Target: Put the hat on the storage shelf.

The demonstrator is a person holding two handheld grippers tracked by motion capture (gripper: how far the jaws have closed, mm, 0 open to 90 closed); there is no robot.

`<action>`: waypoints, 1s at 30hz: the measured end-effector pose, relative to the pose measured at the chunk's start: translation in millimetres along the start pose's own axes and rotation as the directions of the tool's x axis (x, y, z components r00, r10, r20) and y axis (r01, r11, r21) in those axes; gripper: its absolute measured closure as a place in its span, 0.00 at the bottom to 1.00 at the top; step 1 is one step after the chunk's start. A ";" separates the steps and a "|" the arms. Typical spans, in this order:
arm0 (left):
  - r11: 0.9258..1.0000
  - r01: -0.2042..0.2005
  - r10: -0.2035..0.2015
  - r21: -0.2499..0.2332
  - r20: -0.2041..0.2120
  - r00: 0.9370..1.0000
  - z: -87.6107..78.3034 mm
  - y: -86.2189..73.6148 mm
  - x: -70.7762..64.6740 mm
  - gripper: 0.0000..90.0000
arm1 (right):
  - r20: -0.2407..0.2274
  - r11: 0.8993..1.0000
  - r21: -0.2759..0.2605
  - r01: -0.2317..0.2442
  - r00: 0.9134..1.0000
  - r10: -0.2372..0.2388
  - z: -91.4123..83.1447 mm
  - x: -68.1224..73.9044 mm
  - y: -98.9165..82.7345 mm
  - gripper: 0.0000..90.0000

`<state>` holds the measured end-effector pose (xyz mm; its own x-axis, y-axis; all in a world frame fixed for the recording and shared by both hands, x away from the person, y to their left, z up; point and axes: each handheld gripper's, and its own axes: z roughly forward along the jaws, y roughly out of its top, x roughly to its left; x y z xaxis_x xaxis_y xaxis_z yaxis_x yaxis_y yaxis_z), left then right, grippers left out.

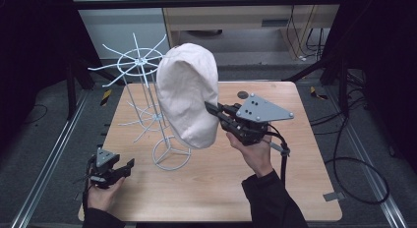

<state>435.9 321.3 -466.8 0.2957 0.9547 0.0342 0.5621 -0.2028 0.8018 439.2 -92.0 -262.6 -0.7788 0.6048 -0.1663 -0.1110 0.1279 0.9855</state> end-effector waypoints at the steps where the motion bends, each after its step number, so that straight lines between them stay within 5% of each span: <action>1: 1.000 0.001 -0.001 -0.001 -0.001 1.000 0.0 0.0 0.0 0.44 | 0.000 1.000 0.005 -0.005 1.000 0.005 0.2 -0.7 -3.2 0.98; 22: 1.000 0.000 0.000 0.002 -0.001 1.000 0.6 -0.1 -0.2 0.44 | 0.012 0.994 0.092 -0.065 0.998 0.064 6.1 -4.8 -33.9 0.88; 30: 1.000 0.000 0.000 0.004 0.000 1.000 0.2 -0.4 -0.3 0.43 | 0.043 0.989 0.101 -0.110 0.993 0.106 -11.3 -11.1 -48.9 0.76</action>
<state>435.8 321.0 -467.3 0.2961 0.9546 0.0341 0.5653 -0.2039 0.7993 446.4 -113.8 -308.5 -0.7587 0.6485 -0.0617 0.0385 0.1392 0.9895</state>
